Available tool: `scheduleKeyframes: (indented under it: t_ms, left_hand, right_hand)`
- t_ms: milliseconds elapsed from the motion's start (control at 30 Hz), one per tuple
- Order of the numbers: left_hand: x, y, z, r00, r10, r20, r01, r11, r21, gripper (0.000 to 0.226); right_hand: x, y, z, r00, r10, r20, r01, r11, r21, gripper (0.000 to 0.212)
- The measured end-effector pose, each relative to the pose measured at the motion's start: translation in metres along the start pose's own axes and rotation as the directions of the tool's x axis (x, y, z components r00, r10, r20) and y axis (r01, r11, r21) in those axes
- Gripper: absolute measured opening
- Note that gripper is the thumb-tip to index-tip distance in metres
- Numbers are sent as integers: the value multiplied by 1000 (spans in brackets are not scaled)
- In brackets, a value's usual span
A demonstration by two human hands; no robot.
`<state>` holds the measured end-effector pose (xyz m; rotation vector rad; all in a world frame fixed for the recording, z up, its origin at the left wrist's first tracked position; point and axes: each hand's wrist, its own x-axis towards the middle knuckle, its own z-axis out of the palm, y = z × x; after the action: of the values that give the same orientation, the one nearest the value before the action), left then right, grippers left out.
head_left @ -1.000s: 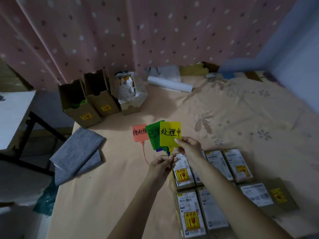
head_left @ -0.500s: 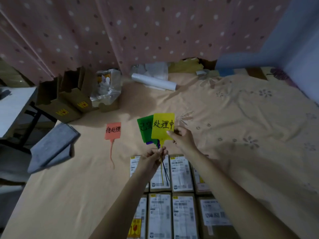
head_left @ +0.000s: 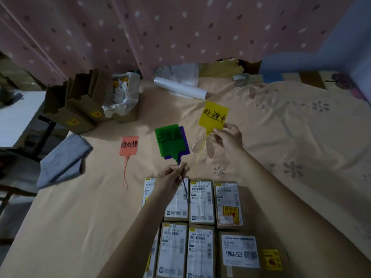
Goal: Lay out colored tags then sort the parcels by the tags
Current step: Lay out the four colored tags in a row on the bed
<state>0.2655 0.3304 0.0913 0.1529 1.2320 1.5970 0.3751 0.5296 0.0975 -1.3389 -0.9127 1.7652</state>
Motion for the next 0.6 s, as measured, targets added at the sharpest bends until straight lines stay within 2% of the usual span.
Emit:
scheduleKeyframes:
  t_ms: [100, 200, 267, 367, 433, 600]
  left_hand:
    - [-3, 6, -26, 1000, 9, -5, -9, 999, 39, 48]
    - [-6, 13, -47, 998, 17, -58, -15, 1000, 22, 46]
    - [-9, 14, -56, 996, 14, -91, -12, 1000, 21, 42]
    - [-15, 15, -65, 989, 2, -145, -2, 1000, 5, 29]
    - [-18, 17, -70, 987, -10, -162, 10, 1000, -2, 25]
    - [-15, 19, -72, 990, -25, -140, 24, 1000, -10, 24]
  right_hand:
    - [34, 8, 5, 994, 49, -101, -53, 998, -40, 31]
    - [58, 31, 18, 987, 51, -150, -87, 966, -243, 29]
    - [67, 53, 26, 990, 38, -136, -87, 924, -372, 28]
    - [93, 99, 31, 996, 48, -80, -80, 879, -470, 34]
    - [102, 119, 35, 996, 67, -59, -88, 859, -504, 36]
    - [73, 106, 55, 987, 152, -55, -161, 873, -461, 25]
